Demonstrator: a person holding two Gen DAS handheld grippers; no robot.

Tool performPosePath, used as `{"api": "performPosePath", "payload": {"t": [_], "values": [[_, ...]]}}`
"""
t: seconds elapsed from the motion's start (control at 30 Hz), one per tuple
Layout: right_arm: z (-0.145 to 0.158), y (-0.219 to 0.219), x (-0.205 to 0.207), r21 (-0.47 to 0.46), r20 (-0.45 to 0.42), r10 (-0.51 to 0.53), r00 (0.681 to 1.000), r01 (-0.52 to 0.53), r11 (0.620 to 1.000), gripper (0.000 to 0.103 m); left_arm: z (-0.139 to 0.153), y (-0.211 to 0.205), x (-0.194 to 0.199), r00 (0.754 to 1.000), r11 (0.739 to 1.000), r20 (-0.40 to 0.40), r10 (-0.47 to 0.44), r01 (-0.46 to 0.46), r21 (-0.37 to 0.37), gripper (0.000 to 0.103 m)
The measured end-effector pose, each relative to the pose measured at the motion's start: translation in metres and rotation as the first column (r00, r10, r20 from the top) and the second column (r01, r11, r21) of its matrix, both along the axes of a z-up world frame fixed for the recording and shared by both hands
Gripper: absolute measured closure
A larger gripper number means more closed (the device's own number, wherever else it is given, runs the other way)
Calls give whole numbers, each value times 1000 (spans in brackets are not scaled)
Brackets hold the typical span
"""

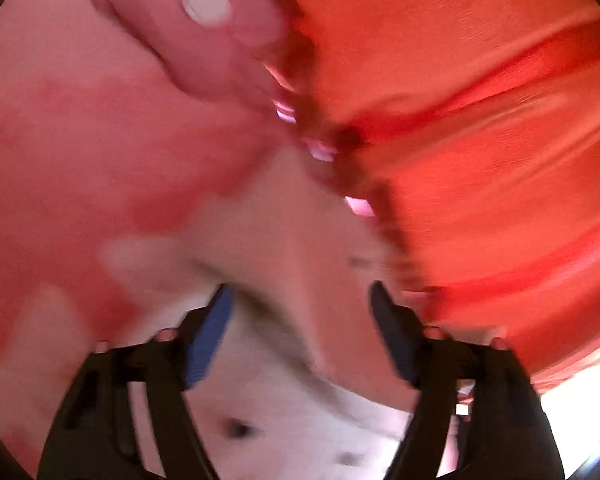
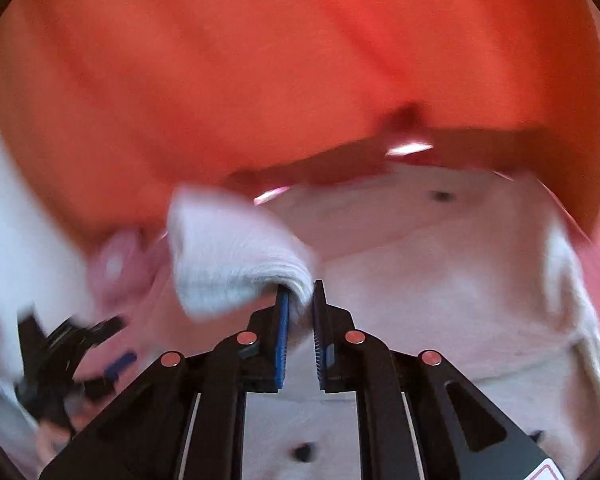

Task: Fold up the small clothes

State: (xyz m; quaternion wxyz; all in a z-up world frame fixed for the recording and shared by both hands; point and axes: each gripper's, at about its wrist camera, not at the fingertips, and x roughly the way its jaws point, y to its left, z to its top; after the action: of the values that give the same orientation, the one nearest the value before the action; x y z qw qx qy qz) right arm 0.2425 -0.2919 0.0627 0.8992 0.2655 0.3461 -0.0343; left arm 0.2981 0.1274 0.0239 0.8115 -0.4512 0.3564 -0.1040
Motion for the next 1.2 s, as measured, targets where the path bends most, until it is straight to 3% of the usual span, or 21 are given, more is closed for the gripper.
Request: {"api": "performPosePath", "payload": {"t": [0.03,0.1,0.2,0.23,0.27,0.3,0.33,0.4,0.43,0.5,0.53,0.57,0.63,0.7,0.73,0.77,0.8,0.9,1.07,1.1,1.2], "values": [[-16,-12,0,0,-74,-36,997,36,999,86,-8,-3,4,1000,999,-16,-22,21,-50,23],[-46,-33,-6,42,-167,-92,982,100,994,85,-25,-7,9,997,999,-77,-18,14,-50,24],[-46,-45,-13,169,-140,-87,986,110,979,82,-36,-9,13,994,1000,-108,4,-5,-11,29],[-41,-46,-12,164,-127,-87,988,108,980,73,-32,-10,14,995,1000,-96,5,-5,-7,29],[-37,-46,-11,154,-113,-94,989,111,982,55,-29,-10,15,997,1000,-82,8,-8,-2,29],[-33,-46,-11,133,-99,-115,988,128,983,48,-27,-10,16,997,1000,-71,18,-18,13,29],[-32,-47,-10,122,-99,-127,987,139,983,45,-27,-9,17,997,999,-74,25,-24,21,30],[-40,-52,-7,135,-121,-138,983,154,979,45,-35,-5,21,994,999,-98,41,-38,28,44],[-45,-55,-5,150,-127,-150,981,169,974,47,-36,-5,23,993,998,-110,49,-45,39,49],[-48,-58,-3,140,-130,-166,977,184,973,71,-40,-2,25,989,996,-132,60,-51,76,79],[-46,-57,0,126,-133,-149,980,166,978,95,-41,-1,25,987,994,-144,66,-52,99,86],[-39,-58,-4,118,-115,-141,983,155,981,95,-40,0,25,987,993,-143,69,-55,101,94],[3,-46,-13,62,35,-108,993,106,992,96,-36,3,21,988,992,-131,85,-72,101,95],[44,-36,-29,9,196,-54,979,54,999,96,-32,1,22,989,988,-123,85,-68,139,96],[49,-35,-33,-16,224,-51,973,56,998,96,-31,-1,22,989,985,-124,86,-65,162,96],[45,-37,-33,-48,208,-59,976,71,996,96,-31,-2,21,988,981,-127,87,-63,183,96],[23,-45,-25,-64,120,-82,989,90,994,96,-33,-3,21,987,978,-133,87,-59,201,96],[-42,-71,-15,8,-108,-167,980,168,986,97,-37,-7,21,986,971,-143,81,-46,235,96],[22,-63,-29,-16,97,-108,989,110,994,97,-35,-7,20,986,966,-143,81,-42,256,96],[17,-66,-29,-25,81,-113,990,116,993,97,-35,-8,20,987,965,-143,78,-39,260,96],[-39,-88,-23,16,-111,-168,979,171,985,97,-33,-10,20,987,959,-141,74,-32,283,96]]}}
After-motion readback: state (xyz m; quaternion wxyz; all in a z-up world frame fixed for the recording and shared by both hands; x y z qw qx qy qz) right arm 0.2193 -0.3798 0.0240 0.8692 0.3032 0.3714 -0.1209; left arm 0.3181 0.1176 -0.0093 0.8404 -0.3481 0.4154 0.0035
